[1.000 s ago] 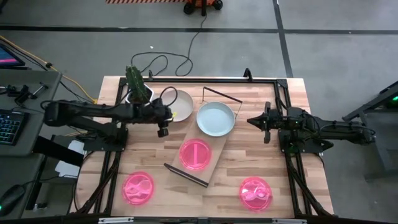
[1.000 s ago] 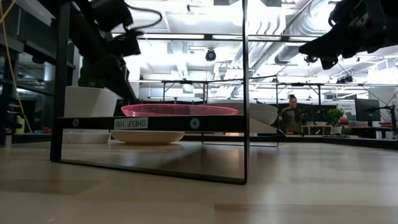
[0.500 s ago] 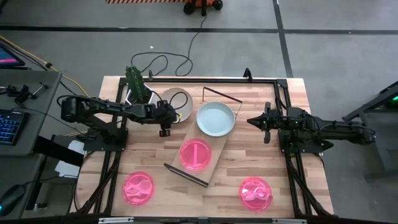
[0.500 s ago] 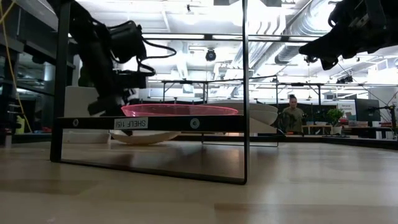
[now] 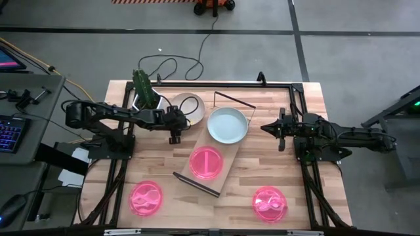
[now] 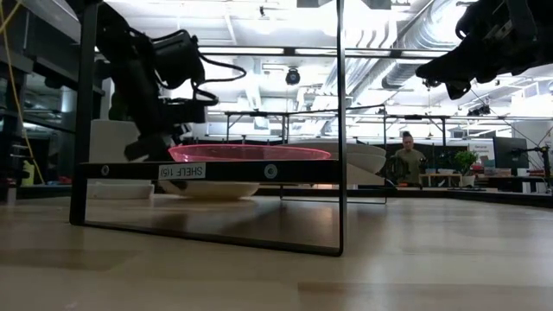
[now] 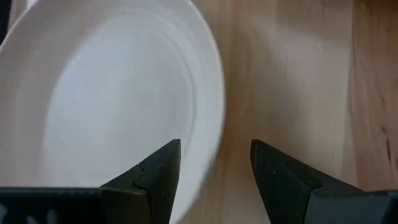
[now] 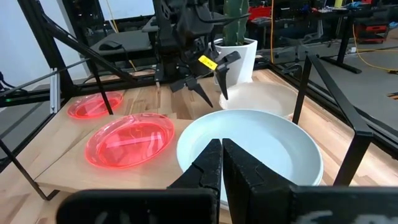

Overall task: Place and stack plates onto a shelf
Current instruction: Stack the white plate on top of the other white plate on the shelf

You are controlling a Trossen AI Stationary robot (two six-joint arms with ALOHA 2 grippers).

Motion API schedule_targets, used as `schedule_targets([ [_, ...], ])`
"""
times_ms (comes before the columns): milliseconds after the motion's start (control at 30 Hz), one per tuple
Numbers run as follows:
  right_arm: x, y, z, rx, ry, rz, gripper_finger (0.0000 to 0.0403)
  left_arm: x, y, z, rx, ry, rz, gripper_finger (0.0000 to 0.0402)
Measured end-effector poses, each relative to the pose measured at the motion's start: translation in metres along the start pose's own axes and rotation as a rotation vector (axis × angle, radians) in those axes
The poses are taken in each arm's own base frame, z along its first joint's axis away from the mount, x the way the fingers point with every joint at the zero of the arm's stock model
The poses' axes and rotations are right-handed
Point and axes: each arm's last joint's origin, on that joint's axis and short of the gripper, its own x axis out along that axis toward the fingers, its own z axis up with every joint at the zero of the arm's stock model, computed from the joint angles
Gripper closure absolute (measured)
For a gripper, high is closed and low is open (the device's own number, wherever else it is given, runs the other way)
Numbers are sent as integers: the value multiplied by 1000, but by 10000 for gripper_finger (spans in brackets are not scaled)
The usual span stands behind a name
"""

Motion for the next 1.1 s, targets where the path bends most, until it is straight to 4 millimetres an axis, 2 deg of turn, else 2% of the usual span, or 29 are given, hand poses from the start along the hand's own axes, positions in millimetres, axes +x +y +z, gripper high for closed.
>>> schedule_targets([
  [400, 0, 0, 0, 8, 0, 0, 403, 23, -3, -3, -40, 69, 88, 218],
  [467, 0, 0, 0, 9, -1, -1, 403, 23, -3, -2, -44, 69, 96, 231],
  [567, 0, 0, 0, 23, -1, 0, 403, 20, -6, -2, -26, 71, 104, 277],
  [700, 0, 0, 0, 28, -1, 0, 403, 6, -8, 13, -9, 24, 109, 374],
  [733, 0, 0, 0, 35, -1, 0, 403, 2, -9, 17, -11, 15, 117, 387],
  [1100, 0, 0, 0, 46, -1, -1, 403, -67, -25, 66, 54, -164, 222, 398],
])
